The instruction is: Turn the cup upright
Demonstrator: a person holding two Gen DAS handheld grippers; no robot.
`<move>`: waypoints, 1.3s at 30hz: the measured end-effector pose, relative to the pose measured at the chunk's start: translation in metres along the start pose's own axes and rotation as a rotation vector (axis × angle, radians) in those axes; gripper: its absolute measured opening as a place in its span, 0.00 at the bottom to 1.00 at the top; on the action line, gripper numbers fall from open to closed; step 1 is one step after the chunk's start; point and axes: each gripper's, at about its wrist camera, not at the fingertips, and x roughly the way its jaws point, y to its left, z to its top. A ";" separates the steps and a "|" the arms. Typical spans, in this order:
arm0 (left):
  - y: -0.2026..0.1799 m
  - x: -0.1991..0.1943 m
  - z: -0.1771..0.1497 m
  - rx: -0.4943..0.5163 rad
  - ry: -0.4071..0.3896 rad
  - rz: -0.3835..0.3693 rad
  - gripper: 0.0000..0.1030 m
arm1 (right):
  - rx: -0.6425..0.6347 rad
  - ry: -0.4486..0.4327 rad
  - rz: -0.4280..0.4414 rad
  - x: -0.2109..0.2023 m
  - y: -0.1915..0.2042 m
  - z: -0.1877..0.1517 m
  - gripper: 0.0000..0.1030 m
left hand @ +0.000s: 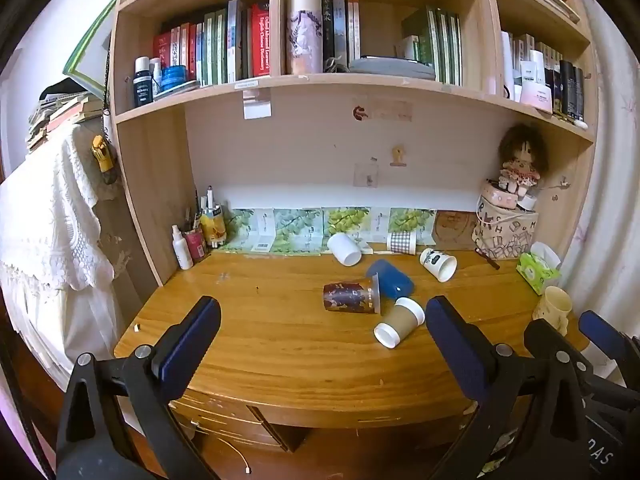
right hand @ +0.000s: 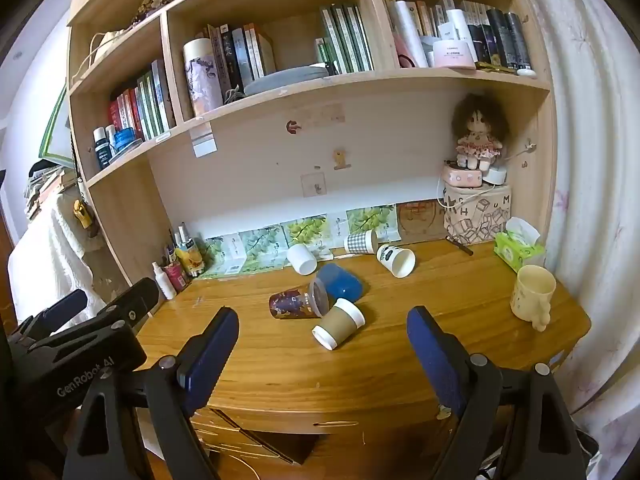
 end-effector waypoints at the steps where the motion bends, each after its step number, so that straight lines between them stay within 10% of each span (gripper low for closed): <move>1: -0.001 0.004 0.000 -0.005 0.027 -0.008 0.99 | 0.001 0.003 0.000 0.000 0.000 0.000 0.84; 19: 0.012 0.004 0.009 -0.014 -0.002 -0.036 0.99 | 0.010 0.021 -0.025 0.005 0.008 0.002 0.84; 39: 0.067 0.046 0.000 -0.007 0.144 -0.064 0.99 | 0.025 0.108 -0.048 0.032 0.052 -0.008 0.84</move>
